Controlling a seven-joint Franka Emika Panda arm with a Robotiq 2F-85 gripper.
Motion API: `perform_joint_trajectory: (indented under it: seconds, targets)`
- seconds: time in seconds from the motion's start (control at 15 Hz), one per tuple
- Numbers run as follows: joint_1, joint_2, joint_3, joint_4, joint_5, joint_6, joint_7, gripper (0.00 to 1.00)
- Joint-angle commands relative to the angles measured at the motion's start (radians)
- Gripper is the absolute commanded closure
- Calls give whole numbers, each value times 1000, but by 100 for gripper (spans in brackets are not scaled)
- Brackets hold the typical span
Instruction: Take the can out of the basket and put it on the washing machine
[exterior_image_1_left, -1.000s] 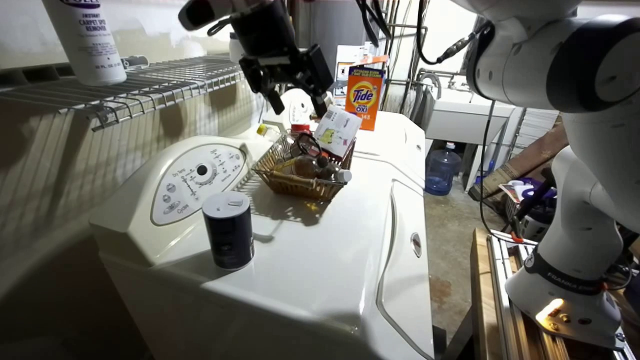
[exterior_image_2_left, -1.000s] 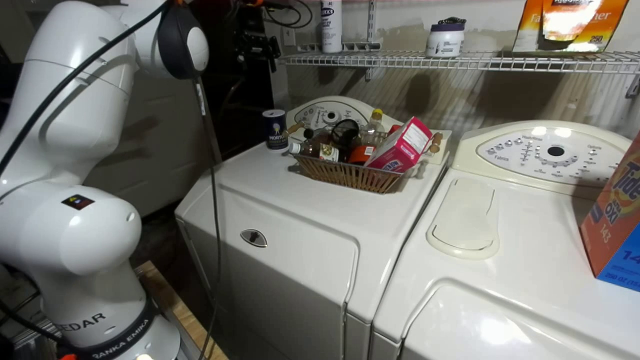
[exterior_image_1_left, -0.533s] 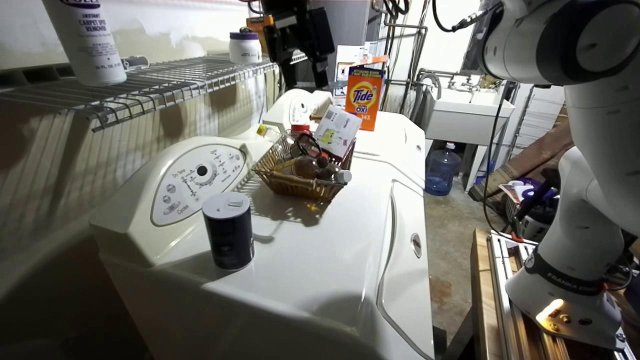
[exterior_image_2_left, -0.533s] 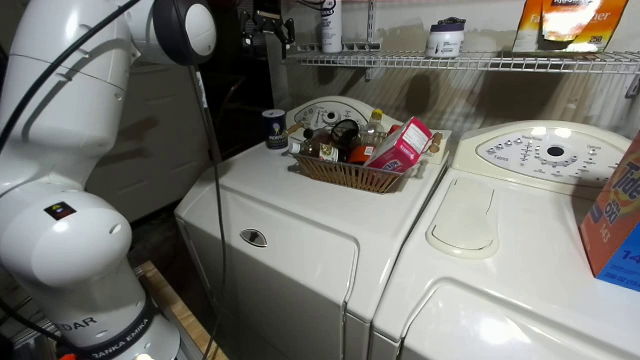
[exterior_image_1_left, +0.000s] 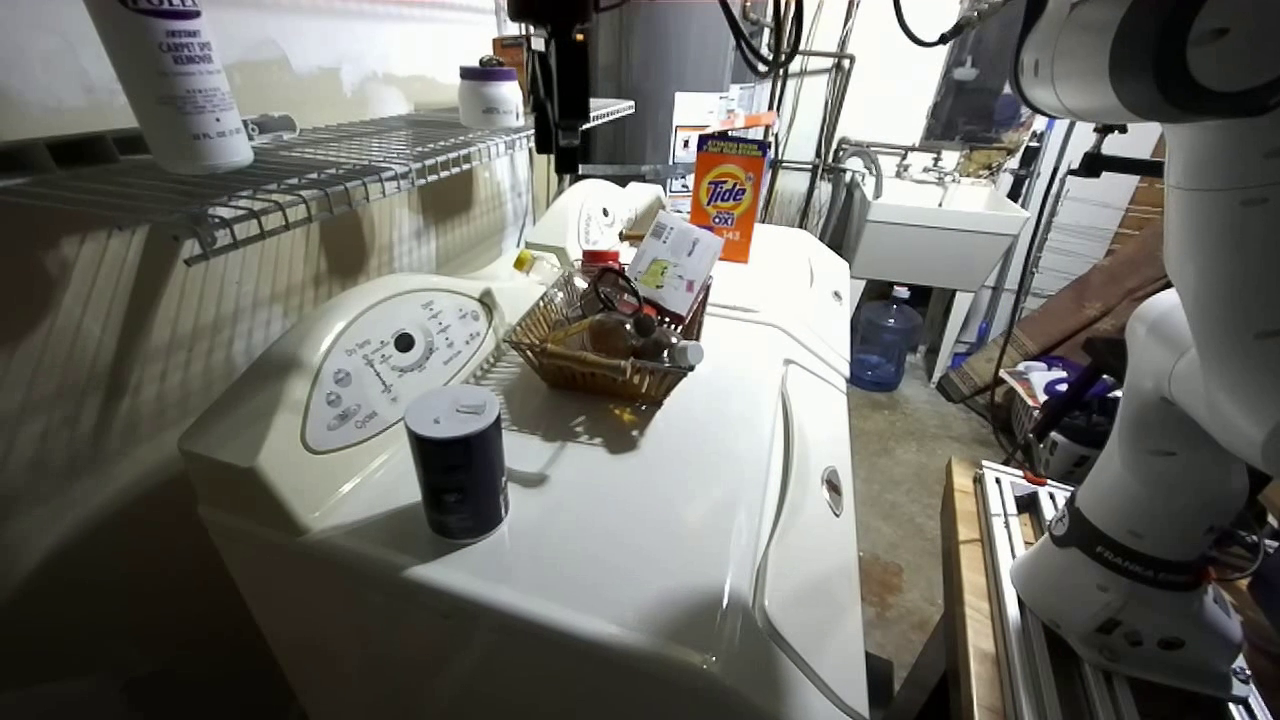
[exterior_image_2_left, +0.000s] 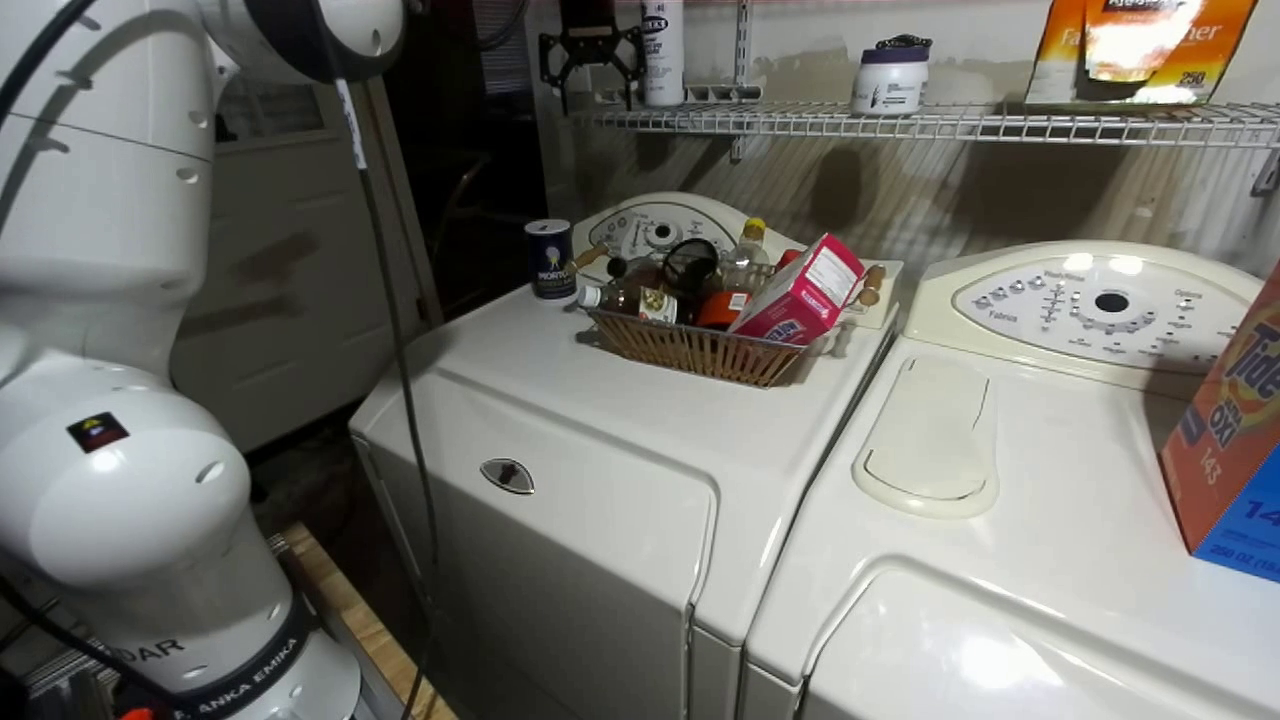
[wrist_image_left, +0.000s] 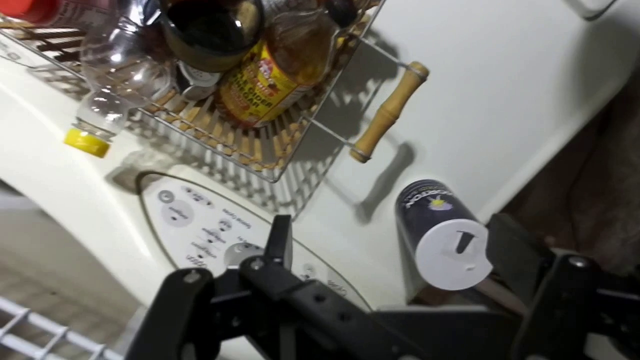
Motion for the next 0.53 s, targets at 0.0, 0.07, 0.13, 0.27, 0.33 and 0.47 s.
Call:
perform_joint_trajectory:
  seconds: [0.0,0.07,0.13,0.27,0.33,0.47]
  targets:
    - [-15,-131,-44,-240,-77,195,92,0]
    - [-18,-153,-59,-283,-94,232,126,0]
    - [-20,-176,-73,-326,-110,265,166,0]
    - [-21,-222,-99,-414,-143,303,259,0]
    - [-20,-248,-110,-458,-150,309,309,0]
    - [-20,-298,-128,-546,-151,301,407,0]
